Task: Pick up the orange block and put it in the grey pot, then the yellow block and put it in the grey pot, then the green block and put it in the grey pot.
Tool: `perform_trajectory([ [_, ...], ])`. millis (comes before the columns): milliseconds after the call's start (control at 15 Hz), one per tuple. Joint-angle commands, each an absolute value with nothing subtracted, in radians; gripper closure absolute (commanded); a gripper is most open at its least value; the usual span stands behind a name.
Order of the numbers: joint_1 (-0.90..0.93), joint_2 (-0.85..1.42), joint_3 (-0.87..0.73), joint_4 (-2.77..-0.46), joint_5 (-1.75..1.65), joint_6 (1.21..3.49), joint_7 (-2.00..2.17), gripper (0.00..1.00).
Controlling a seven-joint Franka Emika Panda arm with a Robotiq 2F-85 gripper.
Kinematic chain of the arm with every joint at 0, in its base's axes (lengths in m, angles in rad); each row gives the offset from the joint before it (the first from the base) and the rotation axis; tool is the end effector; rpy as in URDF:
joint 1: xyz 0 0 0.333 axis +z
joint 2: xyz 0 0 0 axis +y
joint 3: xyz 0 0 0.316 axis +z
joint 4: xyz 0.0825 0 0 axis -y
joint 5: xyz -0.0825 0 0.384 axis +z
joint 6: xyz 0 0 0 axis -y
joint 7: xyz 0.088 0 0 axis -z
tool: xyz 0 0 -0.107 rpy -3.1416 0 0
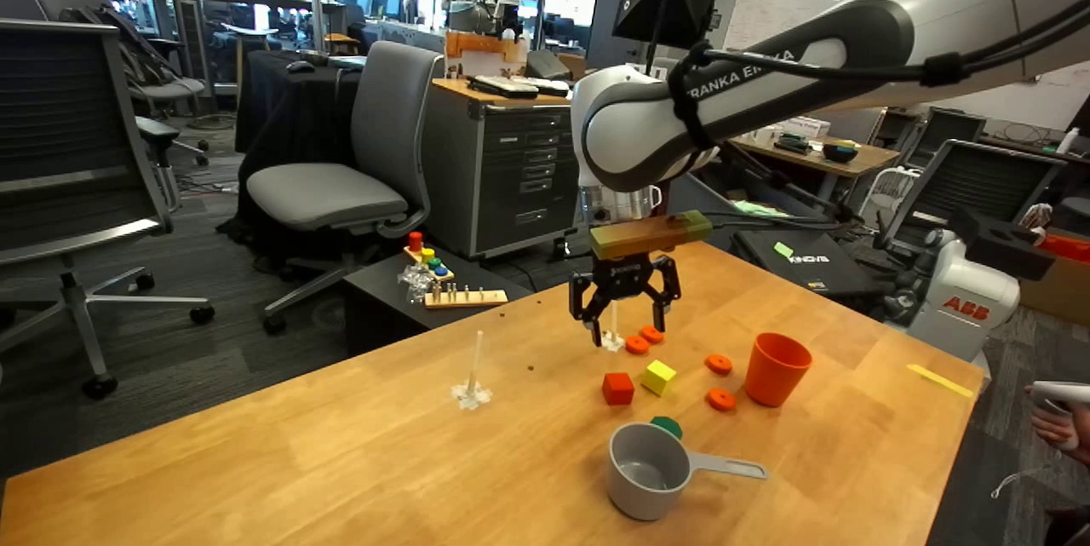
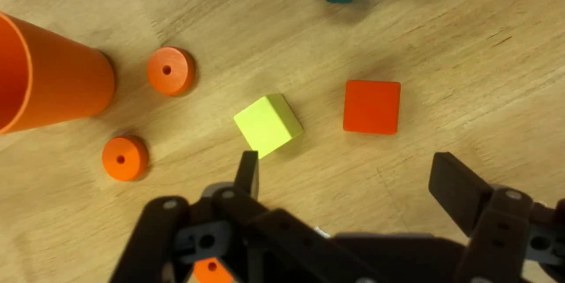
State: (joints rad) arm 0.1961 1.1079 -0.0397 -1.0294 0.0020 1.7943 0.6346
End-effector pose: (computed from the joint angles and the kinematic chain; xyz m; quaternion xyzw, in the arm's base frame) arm 0.7244 0.1236 0.1338 0.9589 -0.2261 -0.1500 0.0826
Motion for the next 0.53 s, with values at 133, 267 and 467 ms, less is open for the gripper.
perform_trajectory([
  [133, 0.218, 1.149, -0.051, -1.017, -0.002, 1.819, 0.652, 0.00],
  [267, 0.228, 1.158, -0.051, -1.018, -0.004, 1.824, 0.655, 0.00],
  [467, 0.239, 1.167, -0.051, -1.019, -0.004, 1.827, 0.657, 0.00],
])
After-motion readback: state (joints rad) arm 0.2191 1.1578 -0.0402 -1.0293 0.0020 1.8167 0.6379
